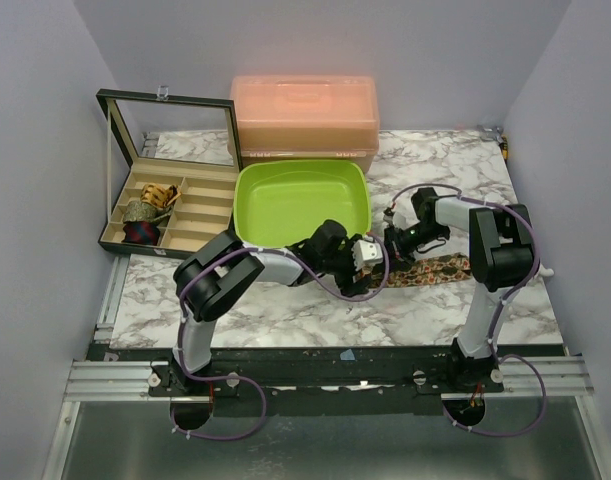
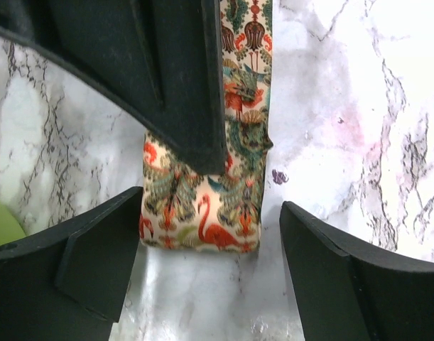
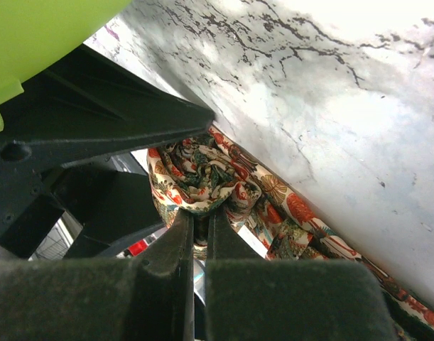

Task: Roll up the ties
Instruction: Roll the tie at the center of the board.

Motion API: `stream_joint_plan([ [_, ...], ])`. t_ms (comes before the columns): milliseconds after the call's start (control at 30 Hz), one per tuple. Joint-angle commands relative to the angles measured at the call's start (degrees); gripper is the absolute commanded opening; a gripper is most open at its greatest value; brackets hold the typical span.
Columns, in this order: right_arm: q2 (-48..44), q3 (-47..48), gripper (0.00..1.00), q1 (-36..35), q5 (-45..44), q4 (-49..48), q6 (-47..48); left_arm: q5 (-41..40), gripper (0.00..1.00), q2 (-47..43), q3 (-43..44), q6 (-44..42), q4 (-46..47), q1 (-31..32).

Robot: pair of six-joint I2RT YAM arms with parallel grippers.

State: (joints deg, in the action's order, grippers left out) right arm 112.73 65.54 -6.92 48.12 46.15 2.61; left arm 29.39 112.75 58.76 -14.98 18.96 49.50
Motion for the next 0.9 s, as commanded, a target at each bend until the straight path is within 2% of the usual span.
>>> stream_joint_plan([
  [0,3.0,-2.8,0.0,-0.1,-9.0,-5.3,0.8,0.7,0.83,-4.1,-7.0,5.1,15.8,-1.8],
  [133,3.6,-4.7,0.0,-3.3,-0.2,-14.4,-1.5,0.5,0.83,-10.3,-15.6,7.2,23.1,-3.1],
  [233,4.9,-6.5,0.0,-4.7,4.5,-21.2,-7.5,-0.7,0.85,-14.4,-21.3,7.6,25.3,-4.0],
  [333,4.6,-9.1,0.0,-5.2,6.9,-27.8,-9.9,-2.0,0.92,-16.1,-26.3,8.1,28.4,-5.0],
  [400,5.6,-9.8,0.0,-5.2,8.1,-28.5,-9.2,-2.0,0.95,-16.0,-29.0,8.2,30.6,-5.4],
  [633,8.2,-11.1,0.01,-5.2,11.9,-28.1,-5.3,2.3,0.94,-10.1,-29.5,7.1,38.1,-5.6],
  [867,8.6,-11.0,0.01,-5.3,11.5,-29.4,-6.7,5.2,0.84,-0.3,-22.4,11.9,42.1,-5.6],
])
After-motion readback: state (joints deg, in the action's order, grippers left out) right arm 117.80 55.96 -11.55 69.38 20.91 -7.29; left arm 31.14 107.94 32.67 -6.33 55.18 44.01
